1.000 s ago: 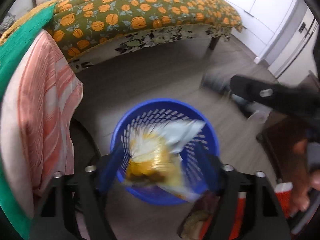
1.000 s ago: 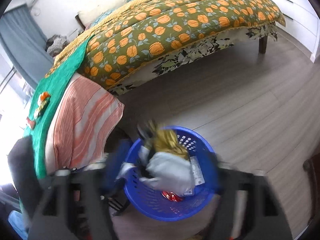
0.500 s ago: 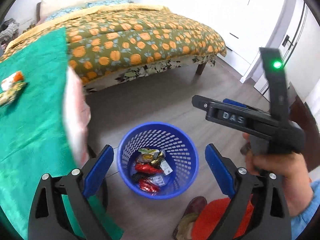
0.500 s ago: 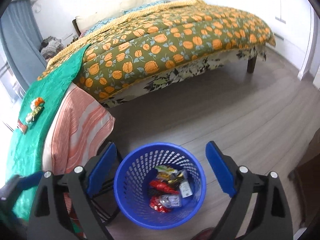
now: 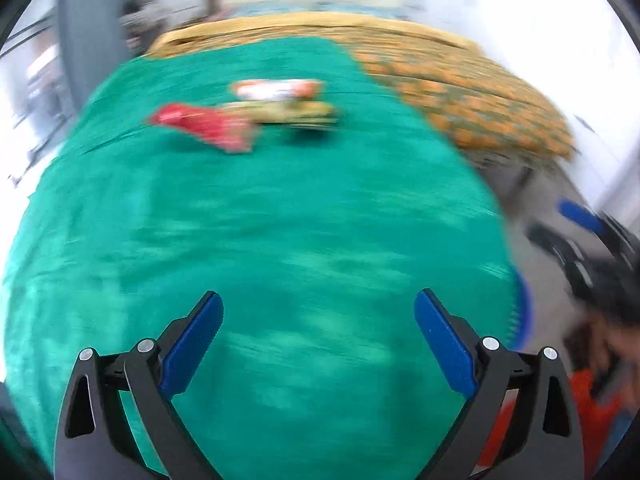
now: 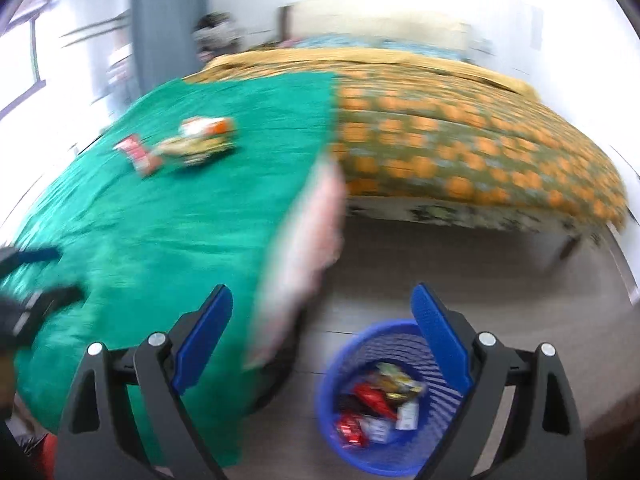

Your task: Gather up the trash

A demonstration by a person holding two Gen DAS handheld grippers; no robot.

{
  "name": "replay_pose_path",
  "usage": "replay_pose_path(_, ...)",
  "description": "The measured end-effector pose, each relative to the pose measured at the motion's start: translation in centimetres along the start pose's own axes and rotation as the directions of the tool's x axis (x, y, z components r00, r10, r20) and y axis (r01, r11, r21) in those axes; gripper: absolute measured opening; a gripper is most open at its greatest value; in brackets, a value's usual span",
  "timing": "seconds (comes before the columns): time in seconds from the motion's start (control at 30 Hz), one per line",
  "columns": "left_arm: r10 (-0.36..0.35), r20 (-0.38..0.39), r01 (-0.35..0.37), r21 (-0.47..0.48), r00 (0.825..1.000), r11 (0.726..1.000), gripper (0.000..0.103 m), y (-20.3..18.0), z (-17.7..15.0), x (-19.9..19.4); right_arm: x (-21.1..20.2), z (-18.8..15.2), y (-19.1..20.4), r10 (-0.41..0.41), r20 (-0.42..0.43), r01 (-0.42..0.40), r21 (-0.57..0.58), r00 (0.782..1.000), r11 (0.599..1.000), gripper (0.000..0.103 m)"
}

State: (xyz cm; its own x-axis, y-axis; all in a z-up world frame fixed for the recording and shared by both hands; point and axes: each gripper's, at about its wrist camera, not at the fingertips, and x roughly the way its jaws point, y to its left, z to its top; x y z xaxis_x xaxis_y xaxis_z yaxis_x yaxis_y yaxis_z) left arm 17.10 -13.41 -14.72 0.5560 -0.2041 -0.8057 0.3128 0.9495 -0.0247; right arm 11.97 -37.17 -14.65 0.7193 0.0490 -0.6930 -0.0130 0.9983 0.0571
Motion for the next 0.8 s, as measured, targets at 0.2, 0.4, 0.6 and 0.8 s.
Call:
replay_pose_path(0.2,0.108,0.029,-0.101,-0.177,0.994,0.979,0.095,6.0,5.5,2.9,3.9,2.2,9.3,0.102,-0.064,-0.111,-0.155,0.993,0.982,0.089)
replay_pose_path(0.4,0.199,0.035,-0.185,-0.245,0.979,0.952,0.095,5.9,11.1,7.4,7.1,3.0,12.0,0.110,-0.091,-0.127,-0.202,0.990,0.971,0.089)
replay_pose_path(0.6,0.299,-0.032,-0.295,-0.303,0.954,0.906,0.095,6.1,14.0,11.9,7.3,2.6,12.1,0.127,-0.087,-0.142,-0.200,0.988,0.969,0.089)
replay_pose_path(0.8,0.273,-0.023,-0.268,-0.288,0.962,0.919,0.061,5.9,12.8,11.9,7.2,2.6,11.9,0.137,-0.076,-0.150,-0.189,0.988,0.970,0.089)
